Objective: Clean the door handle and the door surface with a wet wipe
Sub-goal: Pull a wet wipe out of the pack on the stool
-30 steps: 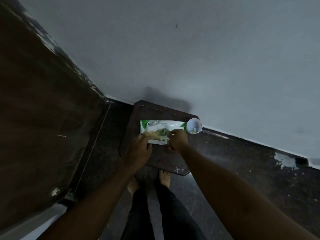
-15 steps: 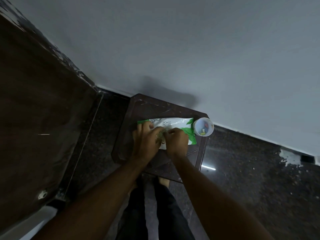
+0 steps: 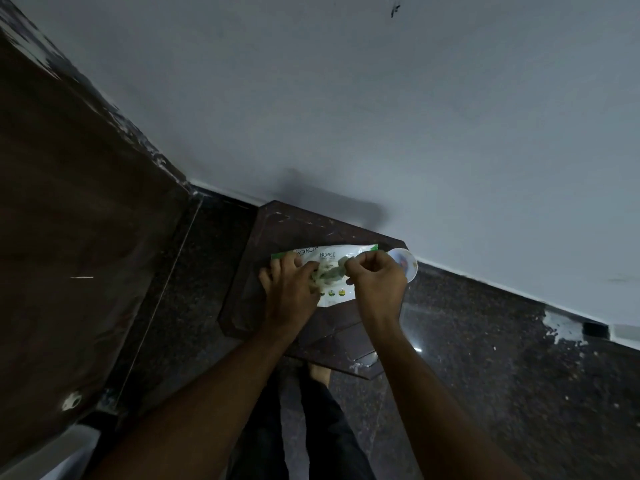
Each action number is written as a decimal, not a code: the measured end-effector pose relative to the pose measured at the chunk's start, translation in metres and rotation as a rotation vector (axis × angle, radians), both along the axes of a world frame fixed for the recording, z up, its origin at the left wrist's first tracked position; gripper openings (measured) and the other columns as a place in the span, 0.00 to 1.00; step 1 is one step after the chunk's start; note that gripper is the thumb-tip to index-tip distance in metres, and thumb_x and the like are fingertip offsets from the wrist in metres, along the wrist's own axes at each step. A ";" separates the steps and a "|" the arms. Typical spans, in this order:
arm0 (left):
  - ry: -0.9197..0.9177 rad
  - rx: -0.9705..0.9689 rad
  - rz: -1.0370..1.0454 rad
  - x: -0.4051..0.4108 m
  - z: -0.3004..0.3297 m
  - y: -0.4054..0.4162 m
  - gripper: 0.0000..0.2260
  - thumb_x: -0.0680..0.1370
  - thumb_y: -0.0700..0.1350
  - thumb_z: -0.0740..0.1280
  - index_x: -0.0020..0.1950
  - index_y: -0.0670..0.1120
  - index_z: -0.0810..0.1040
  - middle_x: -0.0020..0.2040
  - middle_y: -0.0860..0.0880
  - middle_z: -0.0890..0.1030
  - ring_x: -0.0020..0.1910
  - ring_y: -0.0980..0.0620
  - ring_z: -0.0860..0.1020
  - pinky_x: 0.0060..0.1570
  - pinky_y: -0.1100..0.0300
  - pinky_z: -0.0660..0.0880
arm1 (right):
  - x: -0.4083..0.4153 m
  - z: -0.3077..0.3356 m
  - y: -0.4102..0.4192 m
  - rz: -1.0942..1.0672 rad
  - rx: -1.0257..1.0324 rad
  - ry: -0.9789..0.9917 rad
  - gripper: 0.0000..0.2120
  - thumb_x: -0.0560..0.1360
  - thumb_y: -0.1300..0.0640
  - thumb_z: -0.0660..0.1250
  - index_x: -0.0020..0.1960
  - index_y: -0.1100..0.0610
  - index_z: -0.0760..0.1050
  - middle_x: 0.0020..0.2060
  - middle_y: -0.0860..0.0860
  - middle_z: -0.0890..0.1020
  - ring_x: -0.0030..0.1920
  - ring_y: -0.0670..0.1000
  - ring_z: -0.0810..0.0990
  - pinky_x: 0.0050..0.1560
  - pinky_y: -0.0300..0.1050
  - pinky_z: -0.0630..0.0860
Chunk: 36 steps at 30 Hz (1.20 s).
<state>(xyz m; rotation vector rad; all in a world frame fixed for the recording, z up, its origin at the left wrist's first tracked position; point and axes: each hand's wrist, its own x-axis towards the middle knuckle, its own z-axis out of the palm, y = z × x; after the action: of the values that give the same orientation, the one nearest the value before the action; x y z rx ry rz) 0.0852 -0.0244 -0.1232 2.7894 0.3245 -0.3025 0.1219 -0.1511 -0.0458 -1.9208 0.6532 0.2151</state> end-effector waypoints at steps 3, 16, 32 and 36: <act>-0.112 -0.063 0.036 0.006 0.005 -0.008 0.25 0.65 0.61 0.75 0.62 0.61 0.77 0.64 0.49 0.74 0.62 0.45 0.70 0.60 0.43 0.65 | 0.005 0.002 0.002 0.033 0.035 0.016 0.06 0.70 0.65 0.74 0.36 0.61 0.78 0.29 0.55 0.83 0.28 0.51 0.81 0.31 0.43 0.79; -0.180 -0.199 0.017 0.018 0.005 -0.010 0.13 0.66 0.52 0.79 0.48 0.55 0.83 0.60 0.52 0.79 0.62 0.46 0.73 0.62 0.44 0.67 | 0.024 0.058 0.011 -0.120 0.102 -0.306 0.05 0.73 0.62 0.73 0.41 0.55 0.79 0.36 0.52 0.84 0.35 0.50 0.81 0.38 0.48 0.81; -0.320 -1.127 0.644 0.021 0.148 0.048 0.09 0.79 0.44 0.70 0.56 0.43 0.84 0.50 0.49 0.85 0.47 0.55 0.84 0.42 0.66 0.79 | 0.024 0.104 0.076 0.176 0.057 -0.269 0.03 0.75 0.60 0.75 0.44 0.53 0.83 0.42 0.50 0.86 0.43 0.46 0.85 0.51 0.48 0.83; -0.483 -1.035 0.790 -0.003 0.181 0.078 0.08 0.77 0.39 0.71 0.55 0.41 0.85 0.49 0.53 0.85 0.46 0.59 0.83 0.47 0.62 0.78 | 0.022 0.130 0.105 0.343 0.145 -0.219 0.07 0.76 0.61 0.75 0.41 0.52 0.84 0.37 0.50 0.88 0.40 0.52 0.87 0.47 0.51 0.84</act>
<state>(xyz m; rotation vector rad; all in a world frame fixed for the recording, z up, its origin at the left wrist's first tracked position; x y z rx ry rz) 0.0820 0.0533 0.0581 1.4909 0.8098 0.3160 0.1442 -0.0457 0.0845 -1.8727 0.1559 0.2550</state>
